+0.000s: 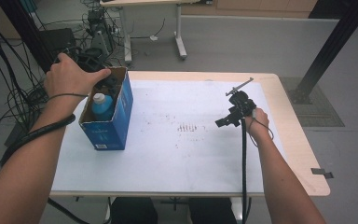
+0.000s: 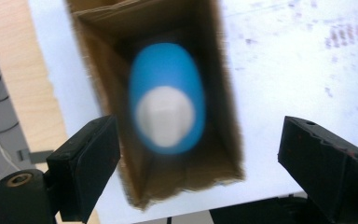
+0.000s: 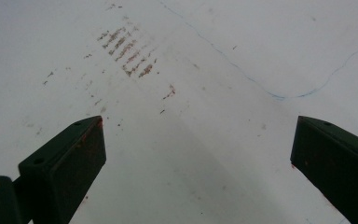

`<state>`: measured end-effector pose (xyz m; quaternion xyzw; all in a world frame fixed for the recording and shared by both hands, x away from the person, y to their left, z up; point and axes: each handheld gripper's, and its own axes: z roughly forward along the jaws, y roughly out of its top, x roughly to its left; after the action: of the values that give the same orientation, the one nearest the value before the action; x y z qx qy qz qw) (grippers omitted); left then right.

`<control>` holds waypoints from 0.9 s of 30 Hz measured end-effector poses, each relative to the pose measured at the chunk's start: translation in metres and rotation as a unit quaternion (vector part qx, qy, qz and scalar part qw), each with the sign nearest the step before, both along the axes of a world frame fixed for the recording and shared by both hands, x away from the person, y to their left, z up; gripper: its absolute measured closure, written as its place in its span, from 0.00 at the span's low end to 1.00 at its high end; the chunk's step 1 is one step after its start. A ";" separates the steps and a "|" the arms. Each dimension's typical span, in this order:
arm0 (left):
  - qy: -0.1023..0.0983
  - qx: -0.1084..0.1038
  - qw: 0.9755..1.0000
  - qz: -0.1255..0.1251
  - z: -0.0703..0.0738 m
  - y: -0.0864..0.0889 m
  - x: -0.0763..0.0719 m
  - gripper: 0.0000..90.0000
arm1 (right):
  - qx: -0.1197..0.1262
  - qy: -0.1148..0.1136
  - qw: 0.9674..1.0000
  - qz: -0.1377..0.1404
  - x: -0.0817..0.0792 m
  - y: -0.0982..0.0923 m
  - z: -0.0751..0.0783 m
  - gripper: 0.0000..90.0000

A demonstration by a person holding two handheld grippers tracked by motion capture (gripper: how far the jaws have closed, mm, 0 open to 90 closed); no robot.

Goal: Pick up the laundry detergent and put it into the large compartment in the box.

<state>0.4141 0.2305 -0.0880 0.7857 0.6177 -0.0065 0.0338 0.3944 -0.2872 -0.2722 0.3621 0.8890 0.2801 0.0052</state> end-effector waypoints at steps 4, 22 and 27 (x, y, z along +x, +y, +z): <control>-0.005 -0.002 1.000 -0.021 0.005 -0.011 -0.004 0.13 | 0.000 0.000 1.000 -0.001 0.000 0.000 0.000 0.04; 0.010 -0.049 0.983 -0.177 0.025 -0.103 -0.028 0.06 | -0.003 -0.002 1.000 0.001 -0.002 0.003 0.004 0.04; 0.018 -0.045 0.975 -0.215 0.026 -0.130 -0.035 0.06 | -0.001 -0.002 1.000 -0.001 -0.003 0.002 0.004 0.04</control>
<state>0.3792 0.1003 -0.0623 0.8974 0.4342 -0.0556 0.0558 0.3916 -0.2855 -0.2680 0.3626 0.8888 0.2801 0.0074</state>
